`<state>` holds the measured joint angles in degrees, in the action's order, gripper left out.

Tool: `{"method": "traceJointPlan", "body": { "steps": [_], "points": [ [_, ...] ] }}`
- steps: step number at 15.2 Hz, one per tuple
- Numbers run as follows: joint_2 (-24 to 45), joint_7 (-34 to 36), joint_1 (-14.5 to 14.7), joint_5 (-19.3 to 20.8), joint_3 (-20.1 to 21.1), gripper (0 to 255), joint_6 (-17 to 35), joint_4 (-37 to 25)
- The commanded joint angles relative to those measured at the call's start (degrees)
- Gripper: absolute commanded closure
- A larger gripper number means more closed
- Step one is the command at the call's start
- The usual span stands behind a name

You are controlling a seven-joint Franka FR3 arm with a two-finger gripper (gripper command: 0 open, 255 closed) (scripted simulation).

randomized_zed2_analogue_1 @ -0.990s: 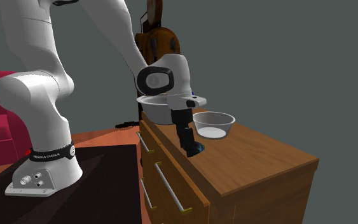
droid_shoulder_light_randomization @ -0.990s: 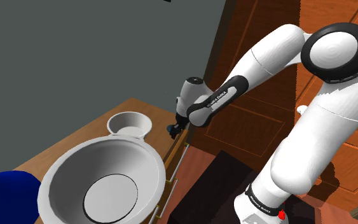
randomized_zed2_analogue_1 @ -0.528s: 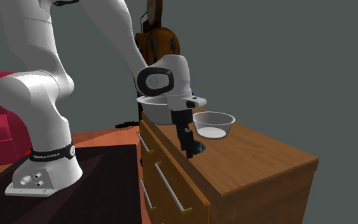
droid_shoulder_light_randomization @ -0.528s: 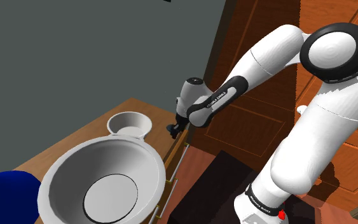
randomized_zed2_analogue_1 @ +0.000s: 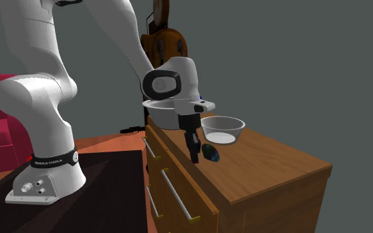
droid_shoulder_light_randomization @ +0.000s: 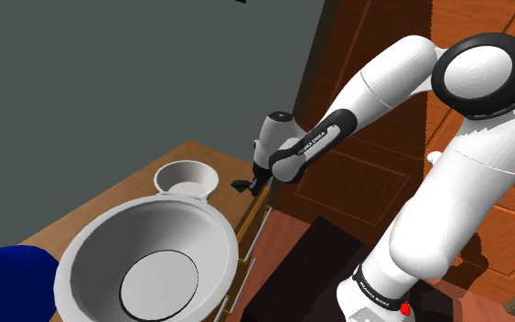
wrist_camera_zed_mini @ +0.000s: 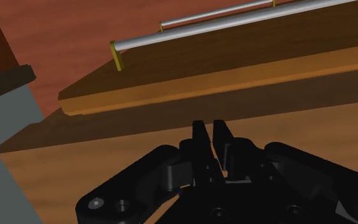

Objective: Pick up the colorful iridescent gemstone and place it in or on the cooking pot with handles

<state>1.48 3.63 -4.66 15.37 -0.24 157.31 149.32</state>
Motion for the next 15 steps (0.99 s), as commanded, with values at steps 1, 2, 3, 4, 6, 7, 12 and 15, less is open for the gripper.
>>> {"method": "traceJointPlan", "body": {
  "steps": [1,2,3,4,6,7,12,15],
  "points": [
    [0.02,-0.02,0.01,-0.02,0.01,255,-0.03,-0.04],
    [-0.80,-0.46,0.04,-0.51,0.09,255,-0.87,-0.07],
    [-0.42,-0.34,-0.01,-0.31,0.03,255,-0.46,-0.05],
    [-0.42,-0.34,-0.01,-0.31,0.03,0,-0.46,-0.05],
    [-2.03,-35.39,0.10,-16.91,-0.42,0,11.73,3.77],
    [-2.38,-65.28,5.56,-40.22,-3.22,0,14.48,3.71],
    [-3.12,-110.75,7.98,-72.98,-4.28,0,10.48,0.15],
    [0.21,-115.38,8.23,-78.50,-3.53,0,11.38,-1.90]
  ]
}}
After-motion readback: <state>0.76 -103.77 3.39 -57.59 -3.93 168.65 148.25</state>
